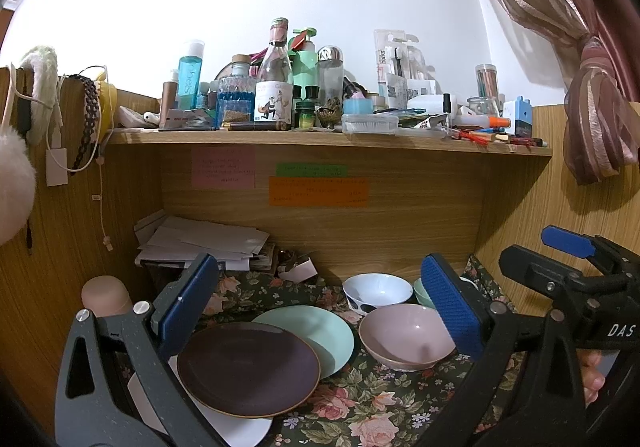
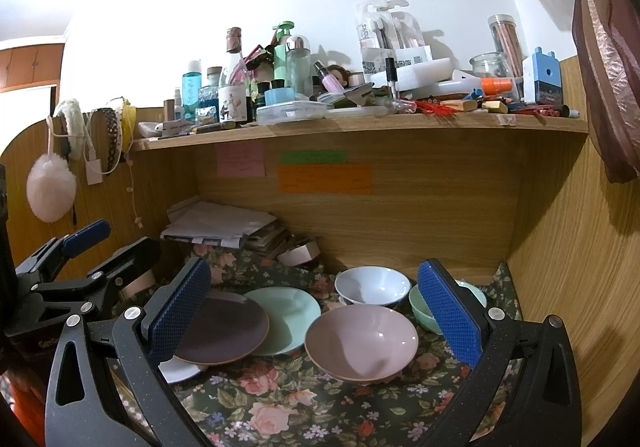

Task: Organize plates and bowls

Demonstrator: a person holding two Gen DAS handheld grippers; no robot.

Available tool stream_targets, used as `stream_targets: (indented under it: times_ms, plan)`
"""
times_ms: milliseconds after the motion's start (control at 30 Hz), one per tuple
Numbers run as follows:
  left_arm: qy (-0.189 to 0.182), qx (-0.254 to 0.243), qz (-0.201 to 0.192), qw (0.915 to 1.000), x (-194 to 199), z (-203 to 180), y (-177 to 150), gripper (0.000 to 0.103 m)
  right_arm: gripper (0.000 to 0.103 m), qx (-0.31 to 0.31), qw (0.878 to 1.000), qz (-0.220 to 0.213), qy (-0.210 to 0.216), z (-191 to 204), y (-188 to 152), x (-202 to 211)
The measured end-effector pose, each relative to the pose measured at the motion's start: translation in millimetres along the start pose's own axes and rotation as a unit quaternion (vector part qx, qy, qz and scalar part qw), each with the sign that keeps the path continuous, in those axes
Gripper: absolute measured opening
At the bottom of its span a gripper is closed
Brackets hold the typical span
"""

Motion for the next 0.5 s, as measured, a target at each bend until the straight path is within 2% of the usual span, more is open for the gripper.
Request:
stream_targets:
  times_ms: [233,333,500]
  plan:
    - [0.001,0.006,0.02,0.9998,-12,8,-12,0.103,0.103,0.004,1.0,0.024,0.012,6,-12,-20]
    - [0.005,0.013,0.042,0.999,-19,17,-23,0.103,0.103,0.006,0.999,0.044,0.023,13,-23,-35]
    - [0.02,0.016,0.055,0.9982,-37,39,-38,0.103,0.103,0.013,0.996,0.081,0.037,25,-43,-62]
Point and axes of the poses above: each gripper's, at about its wrist camera, not at the fingertips, and x roughly against the way its jaws point, z to its left, y to its top, the point moved 10 cm from there along -x, roughly the way its jaws point, and after that the axes turned 5 degrees about x, right-handed, at the moved point
